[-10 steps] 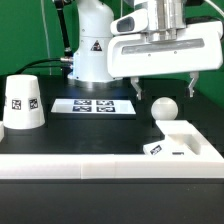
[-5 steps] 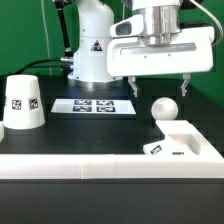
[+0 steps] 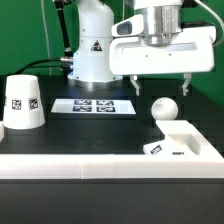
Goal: Assemble lamp
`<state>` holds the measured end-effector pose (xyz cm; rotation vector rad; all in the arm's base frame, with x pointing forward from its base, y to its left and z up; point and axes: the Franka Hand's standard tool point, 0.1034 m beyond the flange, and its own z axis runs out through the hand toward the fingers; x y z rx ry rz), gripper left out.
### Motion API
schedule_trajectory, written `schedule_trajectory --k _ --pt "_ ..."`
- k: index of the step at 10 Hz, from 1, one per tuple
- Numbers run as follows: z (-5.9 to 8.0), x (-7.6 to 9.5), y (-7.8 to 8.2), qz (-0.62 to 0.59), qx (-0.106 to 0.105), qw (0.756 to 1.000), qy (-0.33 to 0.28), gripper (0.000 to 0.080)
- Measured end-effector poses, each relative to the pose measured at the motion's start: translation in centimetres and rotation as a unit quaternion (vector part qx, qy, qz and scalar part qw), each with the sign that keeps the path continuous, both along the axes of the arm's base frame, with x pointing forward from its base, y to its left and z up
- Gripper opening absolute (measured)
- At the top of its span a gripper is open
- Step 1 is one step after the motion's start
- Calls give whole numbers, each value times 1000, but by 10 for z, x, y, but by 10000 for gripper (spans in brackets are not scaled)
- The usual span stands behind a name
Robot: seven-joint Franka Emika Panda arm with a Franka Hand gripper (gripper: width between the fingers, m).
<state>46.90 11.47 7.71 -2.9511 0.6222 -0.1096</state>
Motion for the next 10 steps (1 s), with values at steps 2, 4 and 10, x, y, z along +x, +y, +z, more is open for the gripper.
schedule_trajectory --k 2,4,10 --pt "-11 -27 7 10 -7 1000 -9 699" --pt "-15 -35 9 26 -10 1000 4 699" --pt "-18 -41 0 68 18 987 145 699"
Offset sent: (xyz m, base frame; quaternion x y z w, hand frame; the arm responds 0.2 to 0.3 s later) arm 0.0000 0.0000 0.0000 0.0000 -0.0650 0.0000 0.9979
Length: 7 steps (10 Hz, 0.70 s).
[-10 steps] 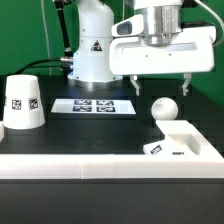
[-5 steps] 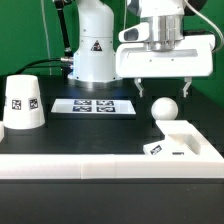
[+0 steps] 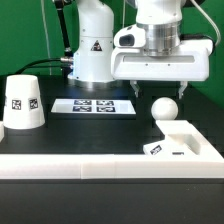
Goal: Assemble lamp
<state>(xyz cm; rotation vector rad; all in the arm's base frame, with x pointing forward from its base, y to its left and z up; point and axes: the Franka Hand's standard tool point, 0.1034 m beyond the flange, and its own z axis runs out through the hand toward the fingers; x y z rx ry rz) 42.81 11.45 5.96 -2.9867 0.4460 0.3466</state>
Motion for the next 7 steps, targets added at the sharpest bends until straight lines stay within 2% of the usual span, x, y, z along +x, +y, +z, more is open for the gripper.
schedule_trajectory --k 1,3,5,7 --pt "2 5 2 0 5 1000 18 699" --pt "1 14 5 29 46 997 46 699" --pt "1 4 4 31 61 990 121 699" --pt "-2 3 4 30 75 982 173 699"
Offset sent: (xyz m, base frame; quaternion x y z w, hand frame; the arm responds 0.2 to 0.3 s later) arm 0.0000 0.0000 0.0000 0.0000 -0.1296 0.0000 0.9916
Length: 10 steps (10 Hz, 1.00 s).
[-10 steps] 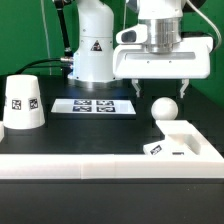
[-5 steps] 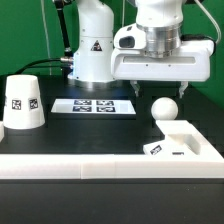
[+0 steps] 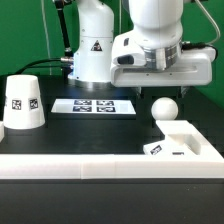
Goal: Assemble lamp
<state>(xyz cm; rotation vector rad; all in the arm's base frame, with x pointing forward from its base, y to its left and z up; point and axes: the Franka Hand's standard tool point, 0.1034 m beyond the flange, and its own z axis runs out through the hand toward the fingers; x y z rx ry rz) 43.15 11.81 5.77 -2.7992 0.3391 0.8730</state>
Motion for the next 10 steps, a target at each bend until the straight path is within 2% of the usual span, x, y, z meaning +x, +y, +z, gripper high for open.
schedule_trajectory --k 5,6,10 --pt "-9 -9 5 18 40 986 160 699" --pt "-13 -4 6 16 37 987 155 699" --pt "-22 -10 9 15 33 986 161 699"
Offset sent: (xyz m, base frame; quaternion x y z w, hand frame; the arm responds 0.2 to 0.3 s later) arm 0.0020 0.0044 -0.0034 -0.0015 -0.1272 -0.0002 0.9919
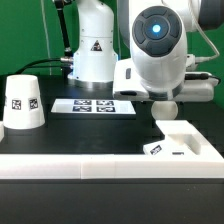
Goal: Assemble lamp
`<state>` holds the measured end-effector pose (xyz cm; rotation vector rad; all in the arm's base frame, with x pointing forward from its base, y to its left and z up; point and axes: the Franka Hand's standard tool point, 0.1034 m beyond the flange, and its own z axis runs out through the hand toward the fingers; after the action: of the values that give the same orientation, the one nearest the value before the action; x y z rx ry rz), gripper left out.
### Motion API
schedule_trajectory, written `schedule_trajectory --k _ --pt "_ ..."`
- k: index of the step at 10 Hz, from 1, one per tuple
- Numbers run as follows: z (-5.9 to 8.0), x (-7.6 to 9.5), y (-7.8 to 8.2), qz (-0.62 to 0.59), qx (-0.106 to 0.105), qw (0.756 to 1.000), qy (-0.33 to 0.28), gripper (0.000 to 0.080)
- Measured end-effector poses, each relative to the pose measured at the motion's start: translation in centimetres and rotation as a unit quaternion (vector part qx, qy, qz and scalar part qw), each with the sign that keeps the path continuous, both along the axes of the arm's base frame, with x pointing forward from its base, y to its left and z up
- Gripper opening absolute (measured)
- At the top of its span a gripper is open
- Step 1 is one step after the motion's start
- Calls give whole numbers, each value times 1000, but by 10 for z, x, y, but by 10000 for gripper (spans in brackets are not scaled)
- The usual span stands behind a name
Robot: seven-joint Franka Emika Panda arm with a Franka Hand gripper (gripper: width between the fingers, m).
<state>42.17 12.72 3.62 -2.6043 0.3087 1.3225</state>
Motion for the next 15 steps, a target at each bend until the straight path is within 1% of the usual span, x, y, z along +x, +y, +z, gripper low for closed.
schedule_trajectory --k 6,9,10,15 --pt "-22 -12 9 7 -7 1000 -2 699" --pt "-27 -18 14 12 -9 1000 3 699" --pt "-27 -18 14 12 -9 1000 3 570" --pt "-26 -14 4 4 -6 1000 0 574"
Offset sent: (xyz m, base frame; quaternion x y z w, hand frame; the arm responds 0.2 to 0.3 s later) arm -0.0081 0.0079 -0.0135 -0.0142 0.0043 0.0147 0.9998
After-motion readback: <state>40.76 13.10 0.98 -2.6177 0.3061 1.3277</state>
